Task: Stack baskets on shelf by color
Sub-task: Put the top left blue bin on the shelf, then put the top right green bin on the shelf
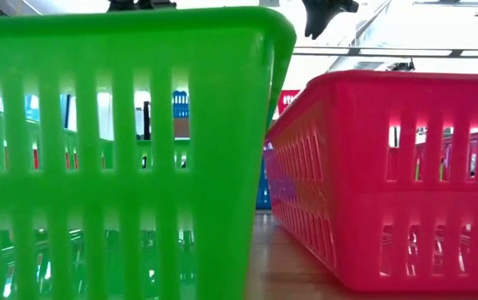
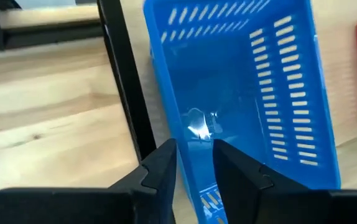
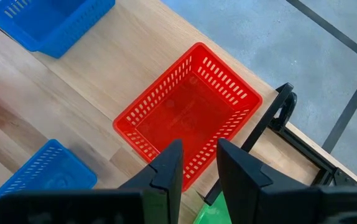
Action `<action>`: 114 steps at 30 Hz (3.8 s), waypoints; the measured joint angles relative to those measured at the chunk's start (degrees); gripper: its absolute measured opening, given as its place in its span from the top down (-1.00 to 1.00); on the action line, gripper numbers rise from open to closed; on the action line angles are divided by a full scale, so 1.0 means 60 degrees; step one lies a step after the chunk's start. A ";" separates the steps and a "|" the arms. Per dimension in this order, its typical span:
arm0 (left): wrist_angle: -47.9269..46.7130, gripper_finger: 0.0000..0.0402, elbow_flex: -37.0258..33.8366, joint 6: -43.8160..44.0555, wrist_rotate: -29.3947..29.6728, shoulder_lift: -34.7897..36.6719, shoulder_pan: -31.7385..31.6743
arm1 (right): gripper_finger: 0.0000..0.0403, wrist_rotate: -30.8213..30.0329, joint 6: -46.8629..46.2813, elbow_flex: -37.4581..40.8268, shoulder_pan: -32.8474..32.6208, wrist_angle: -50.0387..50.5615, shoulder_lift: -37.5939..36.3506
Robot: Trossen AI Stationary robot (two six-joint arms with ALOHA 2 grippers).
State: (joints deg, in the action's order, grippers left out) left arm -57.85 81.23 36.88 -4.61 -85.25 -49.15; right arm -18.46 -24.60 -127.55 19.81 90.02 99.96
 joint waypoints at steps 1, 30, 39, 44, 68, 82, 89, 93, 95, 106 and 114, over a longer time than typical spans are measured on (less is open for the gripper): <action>0.0022 0.52 0.0000 -0.0087 0.0007 0.0027 -0.0007 | 0.57 0.0000 0.0000 0.0000 0.0000 0.0000 0.0000; 0.0034 0.54 -0.0004 -0.4305 0.0127 0.2170 0.0723 | 0.57 -0.0778 -0.0898 0.2618 -0.1739 -0.0007 -0.0622; 0.0456 0.54 -0.0789 -0.4782 0.0126 0.2881 0.1414 | 0.57 -0.0962 -0.2860 0.5630 -0.2392 -0.0192 -0.2486; 0.1455 0.54 -0.1957 -0.4558 0.0126 0.3750 0.1797 | 0.57 -0.0794 -0.3875 0.7306 -0.2587 -0.1037 -0.3692; 0.3982 0.54 -0.5025 -0.4505 0.0913 0.5800 0.4091 | 0.57 -0.0201 -0.6627 1.2213 -0.3373 -0.4800 -0.4732; 0.4340 0.54 -0.5643 -0.4679 0.0986 0.6138 0.4343 | 0.57 -0.0918 -0.7120 1.3759 -0.3348 -0.5916 -0.4732; 0.4340 0.54 -0.5643 -0.4674 0.1204 0.6138 0.4343 | 0.57 -0.0083 -0.3671 1.3596 -0.3328 -0.5512 -0.4725; 0.4340 0.54 -0.5643 -0.4652 0.1204 0.6138 0.4343 | 0.57 0.0835 -0.1806 1.3249 -0.3090 -0.4687 -0.4725; 0.4340 0.54 -0.5643 -0.4618 0.1204 0.6138 0.4343 | 0.57 0.1012 -0.0910 1.3152 -0.2912 -0.4452 -0.4727; 0.4340 0.54 -0.5643 -0.4508 0.1204 0.6134 0.4343 | 0.57 0.1491 0.3468 1.3147 -0.1861 -0.4408 -0.4725; 0.4340 0.54 -0.5643 -0.4680 0.1207 0.6130 0.4343 | 0.57 0.1589 0.3858 1.3607 -0.1790 -0.4949 -0.4727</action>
State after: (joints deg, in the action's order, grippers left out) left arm -31.81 47.37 8.80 2.63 -48.47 -23.09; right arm -8.92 -1.45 -45.90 9.07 60.32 71.60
